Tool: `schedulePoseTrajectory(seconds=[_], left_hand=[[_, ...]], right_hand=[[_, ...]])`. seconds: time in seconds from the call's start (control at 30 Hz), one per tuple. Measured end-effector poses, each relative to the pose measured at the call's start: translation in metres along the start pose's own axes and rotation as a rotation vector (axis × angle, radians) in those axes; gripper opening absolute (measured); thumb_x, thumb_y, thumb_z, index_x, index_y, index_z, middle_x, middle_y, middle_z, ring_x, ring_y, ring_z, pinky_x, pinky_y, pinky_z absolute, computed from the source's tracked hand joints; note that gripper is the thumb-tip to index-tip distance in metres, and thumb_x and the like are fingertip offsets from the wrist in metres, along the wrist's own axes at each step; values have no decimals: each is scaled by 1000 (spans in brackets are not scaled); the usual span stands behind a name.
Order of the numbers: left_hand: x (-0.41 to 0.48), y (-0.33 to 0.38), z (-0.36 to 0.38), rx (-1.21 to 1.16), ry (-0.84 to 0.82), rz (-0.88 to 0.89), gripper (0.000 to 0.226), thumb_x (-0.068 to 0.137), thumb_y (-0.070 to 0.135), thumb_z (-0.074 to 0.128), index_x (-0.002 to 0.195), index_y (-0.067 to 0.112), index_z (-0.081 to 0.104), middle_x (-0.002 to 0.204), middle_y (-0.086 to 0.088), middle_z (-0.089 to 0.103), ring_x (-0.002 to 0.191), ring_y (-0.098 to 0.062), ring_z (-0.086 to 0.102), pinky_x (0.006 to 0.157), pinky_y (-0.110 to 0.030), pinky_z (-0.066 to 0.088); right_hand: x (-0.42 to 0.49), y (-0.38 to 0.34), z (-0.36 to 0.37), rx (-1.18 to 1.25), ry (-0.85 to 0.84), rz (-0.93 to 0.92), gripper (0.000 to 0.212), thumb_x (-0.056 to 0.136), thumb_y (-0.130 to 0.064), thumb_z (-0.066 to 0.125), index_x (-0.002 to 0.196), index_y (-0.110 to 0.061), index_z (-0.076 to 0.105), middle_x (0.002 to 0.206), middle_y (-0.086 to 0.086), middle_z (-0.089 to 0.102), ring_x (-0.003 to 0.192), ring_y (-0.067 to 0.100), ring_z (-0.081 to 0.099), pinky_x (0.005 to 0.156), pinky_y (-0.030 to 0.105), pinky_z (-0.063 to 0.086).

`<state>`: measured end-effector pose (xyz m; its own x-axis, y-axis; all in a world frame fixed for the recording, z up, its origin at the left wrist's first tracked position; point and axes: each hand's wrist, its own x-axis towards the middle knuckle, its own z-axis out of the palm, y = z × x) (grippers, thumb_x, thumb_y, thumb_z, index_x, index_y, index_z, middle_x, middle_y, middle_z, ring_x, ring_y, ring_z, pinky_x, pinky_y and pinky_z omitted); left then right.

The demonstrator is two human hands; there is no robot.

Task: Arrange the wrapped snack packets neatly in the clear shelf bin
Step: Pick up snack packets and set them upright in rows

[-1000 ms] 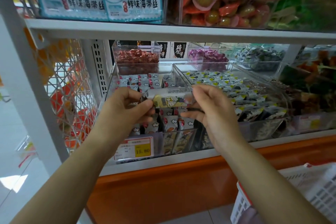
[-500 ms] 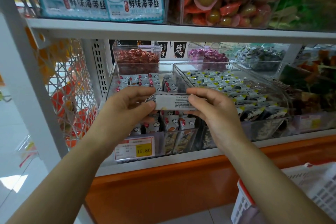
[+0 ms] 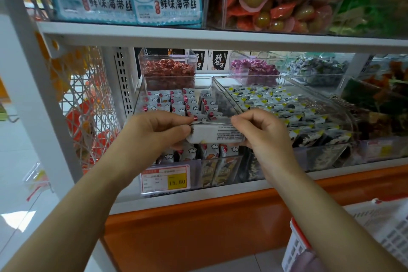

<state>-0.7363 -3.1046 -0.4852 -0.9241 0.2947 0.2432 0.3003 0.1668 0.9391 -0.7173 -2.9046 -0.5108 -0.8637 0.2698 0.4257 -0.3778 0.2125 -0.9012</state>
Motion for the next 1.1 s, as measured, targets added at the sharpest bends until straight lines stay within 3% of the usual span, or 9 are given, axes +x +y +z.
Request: schedulePoseTrajectory(seconds=[0.1, 0.17, 0.3, 0.37, 0.47, 0.63, 0.73, 0.83, 1.1], left_hand=[[1, 0, -5, 70, 28, -35, 19, 85, 17, 61, 74, 23, 75, 84, 4, 74, 70, -19, 69, 64, -26, 59], [1, -1, -7, 125, 52, -21, 19, 85, 17, 61, 70, 20, 72, 78, 3, 73, 64, -15, 68, 58, -20, 57], [1, -1, -9, 140, 49, -28, 17, 87, 15, 59, 74, 9, 67, 67, 1, 70, 54, -8, 66, 51, -13, 51], [2, -1, -11, 70, 53, -61, 18, 88, 14, 57, 76, 4, 67, 68, -5, 70, 55, -10, 67, 52, -14, 51], [4, -3, -9, -19, 77, -102, 19, 89, 14, 56, 79, 2, 67, 70, -7, 69, 54, -11, 66, 51, -15, 51], [5, -3, -4, -86, 100, -88, 15, 85, 23, 59, 86, 9, 66, 72, 1, 71, 64, -14, 67, 60, -21, 57], [3, -5, 0, 10, 42, -35, 40, 68, 35, 69, 105, 23, 60, 92, 5, 68, 80, -5, 66, 65, -16, 54], [2, -6, 3, 121, 48, 25, 37, 74, 24, 73, 105, 36, 56, 98, 13, 61, 83, 4, 61, 67, -13, 53], [3, -9, 1, 112, -10, 79, 34, 80, 14, 68, 102, 39, 58, 96, 15, 63, 87, 10, 59, 65, -6, 49]], right_hand=[[-1, 0, 1, -79, -36, -24, 16, 84, -18, 65, 70, -12, 66, 73, 13, 62, 75, 26, 61, 68, 35, 53], [-2, 0, 2, -79, -66, -19, 16, 84, -20, 65, 69, -17, 66, 72, 11, 61, 73, 24, 60, 67, 32, 52], [-2, -2, 3, -40, -118, 25, 24, 85, -18, 64, 62, -27, 67, 70, -1, 65, 79, 22, 64, 74, 45, 56], [-2, -2, 4, 5, -146, 52, 27, 85, -15, 64, 61, -26, 68, 76, 3, 67, 84, 27, 66, 73, 51, 56], [-3, -2, 6, 85, -165, 83, 27, 86, -12, 63, 63, -24, 70, 81, 7, 67, 83, 28, 68, 63, 40, 59], [-4, 3, 9, 69, -119, 75, 24, 85, -14, 64, 68, -29, 70, 87, 9, 68, 87, 28, 67, 69, 43, 59], [-5, 4, 9, 73, -112, 78, 26, 85, -14, 65, 64, -29, 69, 77, 0, 69, 81, 22, 68, 64, 35, 59], [-3, 1, 6, 107, -159, 117, 27, 86, -11, 64, 63, -24, 71, 71, -2, 71, 74, 16, 70, 56, 27, 57], [11, -1, -15, 159, -417, 236, 13, 83, -1, 60, 76, -5, 70, 76, 3, 73, 73, 16, 71, 53, 25, 57]])
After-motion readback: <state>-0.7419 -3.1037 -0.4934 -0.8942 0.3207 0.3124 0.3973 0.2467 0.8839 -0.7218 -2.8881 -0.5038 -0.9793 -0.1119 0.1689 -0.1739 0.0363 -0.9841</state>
